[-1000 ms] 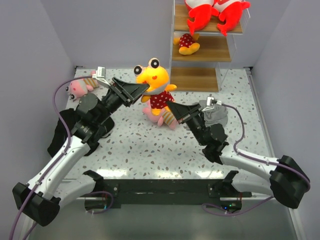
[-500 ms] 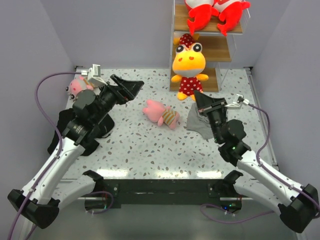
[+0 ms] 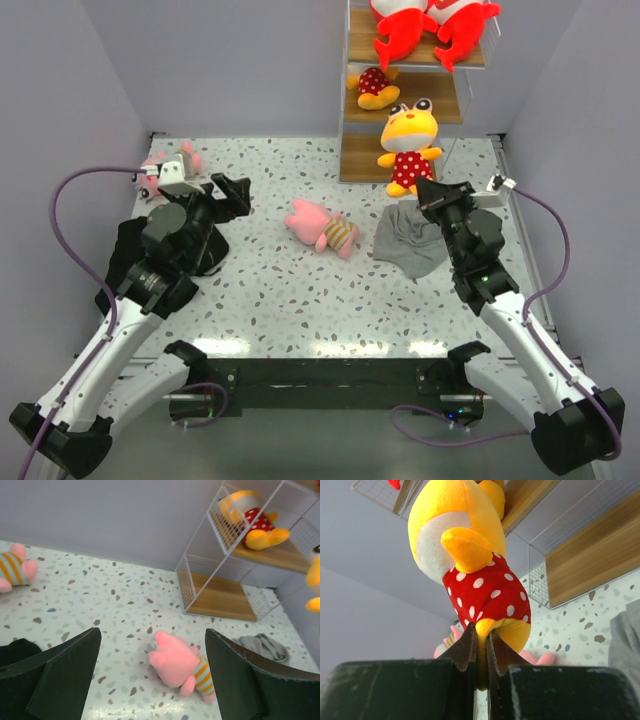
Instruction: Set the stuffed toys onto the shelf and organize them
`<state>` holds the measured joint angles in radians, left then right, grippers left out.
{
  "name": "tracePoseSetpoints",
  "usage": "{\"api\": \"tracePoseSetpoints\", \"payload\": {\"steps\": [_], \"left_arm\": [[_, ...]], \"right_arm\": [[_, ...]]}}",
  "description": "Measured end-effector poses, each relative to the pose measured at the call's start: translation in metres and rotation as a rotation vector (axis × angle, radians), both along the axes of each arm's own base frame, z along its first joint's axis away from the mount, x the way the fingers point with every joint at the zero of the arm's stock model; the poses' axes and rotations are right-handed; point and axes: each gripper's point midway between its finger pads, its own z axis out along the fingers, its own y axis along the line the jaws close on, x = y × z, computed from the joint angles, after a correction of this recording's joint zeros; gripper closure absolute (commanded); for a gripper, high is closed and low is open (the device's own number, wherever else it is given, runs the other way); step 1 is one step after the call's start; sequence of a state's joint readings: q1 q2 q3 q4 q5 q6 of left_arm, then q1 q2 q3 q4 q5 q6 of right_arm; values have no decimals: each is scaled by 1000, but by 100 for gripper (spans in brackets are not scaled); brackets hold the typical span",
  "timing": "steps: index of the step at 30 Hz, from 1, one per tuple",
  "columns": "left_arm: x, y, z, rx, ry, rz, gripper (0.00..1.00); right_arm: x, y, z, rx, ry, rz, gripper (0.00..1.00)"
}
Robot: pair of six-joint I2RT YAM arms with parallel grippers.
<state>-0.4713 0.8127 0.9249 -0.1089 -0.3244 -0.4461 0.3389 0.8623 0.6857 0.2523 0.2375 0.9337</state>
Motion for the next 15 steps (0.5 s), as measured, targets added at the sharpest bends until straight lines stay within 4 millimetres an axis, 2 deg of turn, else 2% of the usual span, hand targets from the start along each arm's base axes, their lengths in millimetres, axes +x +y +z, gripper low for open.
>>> {"api": "tracePoseSetpoints", "payload": {"steps": [3,5,11,15], "left_arm": [[1,9,-34,79,47,38,11],[0,11,-45,106,63,40,11],[1,12,-44,120,47,43,11],[1,13,-42,120,42,49,10]], "right_arm": [[7,-10,5,-15,9,-37,100],[15,-16,11,-23,12,-59,100],[51,-37,29,-45,34,-129,100],[75,-52,24,-50,65,-150,100]]}}
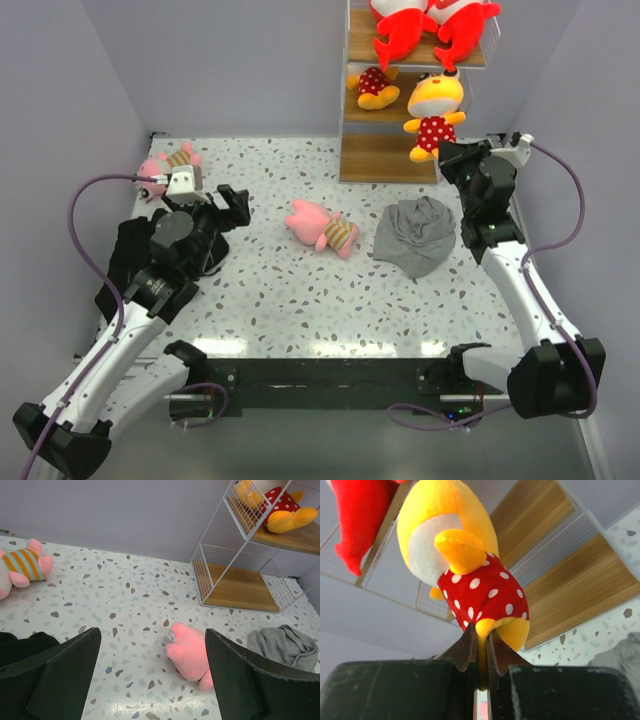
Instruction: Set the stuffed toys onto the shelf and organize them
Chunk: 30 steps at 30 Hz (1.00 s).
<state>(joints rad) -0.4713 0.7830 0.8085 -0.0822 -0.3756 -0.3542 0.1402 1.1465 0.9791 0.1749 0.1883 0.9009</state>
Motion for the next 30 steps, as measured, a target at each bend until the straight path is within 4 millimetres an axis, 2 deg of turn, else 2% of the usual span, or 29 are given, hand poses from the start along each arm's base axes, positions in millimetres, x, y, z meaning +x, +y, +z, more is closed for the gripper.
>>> {"api": "tracePoseSetpoints", "payload": {"steps": [4,10,12,17,22,23,26,27,30], "left_arm": [[-2,2,5,-8,-19,4,10],[-2,2,7,-11,-24,4,10],[-2,2,7,-12,-25,5,10],[-2,2,7,-12,-26,6,10],[-3,3,8,-13,-27,6,10],[-3,3,8,-12,-27,7,10],[-3,3,8,-12,-27,6,10],[-3,3,8,-12,-27,7,10],[-3,3,8,-13,-29,6,11]], "right_arm": [[24,-14,-16,20,51,-4,100],[52,-16,-31,64,92,42,100],[62,-14,-28,83,90,66,100],[65,-8,-23,128,71,106,100],[68,-11,-19,143,61,118,100],[71,-14,-17,148,59,120,93],[88,-25,-12,165,49,111,85],[93,-28,-12,168,51,107,75],[103,-33,-17,188,65,94,71]]}}
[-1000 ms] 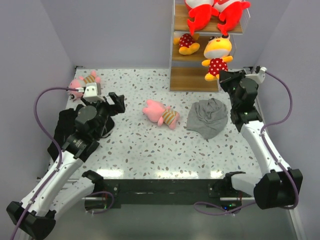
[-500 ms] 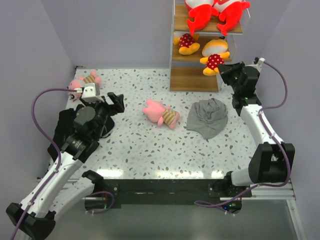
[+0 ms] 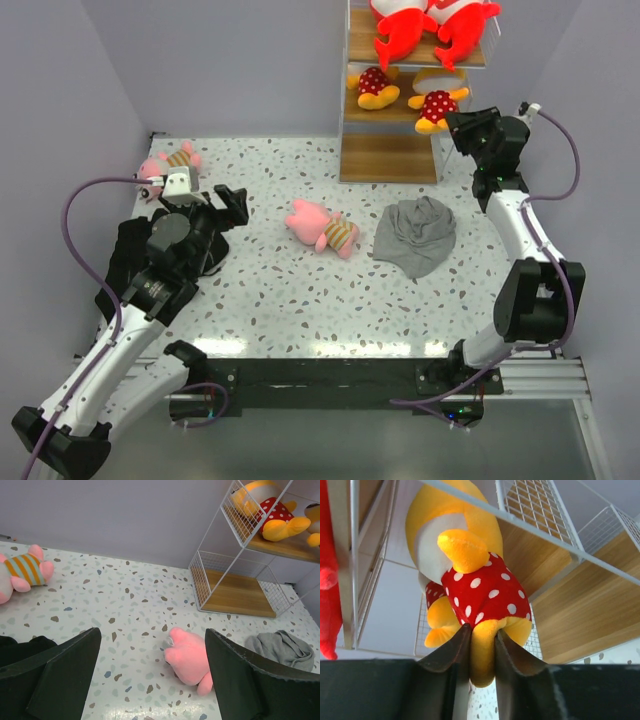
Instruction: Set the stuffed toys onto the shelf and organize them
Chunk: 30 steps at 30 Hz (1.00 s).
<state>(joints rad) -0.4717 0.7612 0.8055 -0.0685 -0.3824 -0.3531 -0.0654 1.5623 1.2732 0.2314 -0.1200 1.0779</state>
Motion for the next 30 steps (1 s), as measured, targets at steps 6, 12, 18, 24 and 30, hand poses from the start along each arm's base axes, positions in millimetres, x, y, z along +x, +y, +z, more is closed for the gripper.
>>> {"api": "tracePoseSetpoints", "payload": {"steps": [6,12,18,24,30], "left_arm": [[0,0,0,0,0,0,11],[0,0,0,0,0,0,10],[0,0,0,0,0,0,10],[0,0,0,0,0,1,10],[0,0,0,1,0,1,10]], "right_arm": [[26,-1,7,39,-8,4,52],[36,2,12,67,-18,18,66],[36,2,13,97,-19,13,90],[37,-6,5,157,-38,-37,100],[38,-14,-5,229,-40,-88,100]]}}
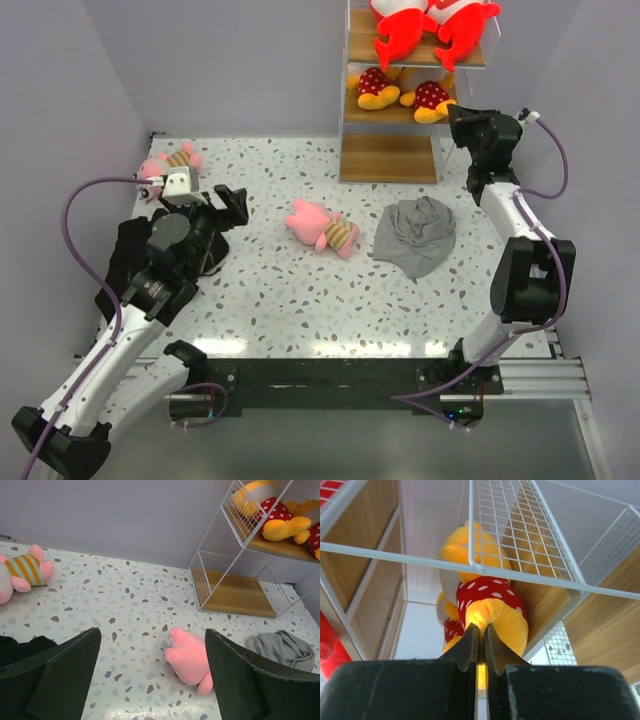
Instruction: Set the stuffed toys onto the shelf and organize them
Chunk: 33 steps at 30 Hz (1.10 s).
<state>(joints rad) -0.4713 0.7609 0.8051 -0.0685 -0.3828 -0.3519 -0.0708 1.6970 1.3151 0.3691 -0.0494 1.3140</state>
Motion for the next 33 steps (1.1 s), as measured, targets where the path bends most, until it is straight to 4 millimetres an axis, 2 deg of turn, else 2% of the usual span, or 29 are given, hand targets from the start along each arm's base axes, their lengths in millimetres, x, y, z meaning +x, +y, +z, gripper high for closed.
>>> {"api": "tracePoseSetpoints", "payload": {"steps": [2,4,8,11,15,23,28,33], "left_arm": [[0,0,0,0,0,0,10],[0,0,0,0,0,0,11],[0,0,0,1,0,0,11],[0,0,0,1,0,-1,11],[1,0,-1,2,3,0,11],[1,1,-1,3,4,7,10],[2,2,-2,8,6,14,9],[3,1,-5,12,13,15,9]], "right_arm": [[0,-1,3,15,-14,-8,100],[1,-2,4,26,-17,-13,93],[4,-2,4,40,-29,-13,89],[7,1,0,53,-27,-10,82],[9,5,-3,65,-30,-4,60],[6,8,-6,60,1,1,48],[-19,7,-2,2,74,-5,45],[-67,8,8,-120,79,-8,45]]}}
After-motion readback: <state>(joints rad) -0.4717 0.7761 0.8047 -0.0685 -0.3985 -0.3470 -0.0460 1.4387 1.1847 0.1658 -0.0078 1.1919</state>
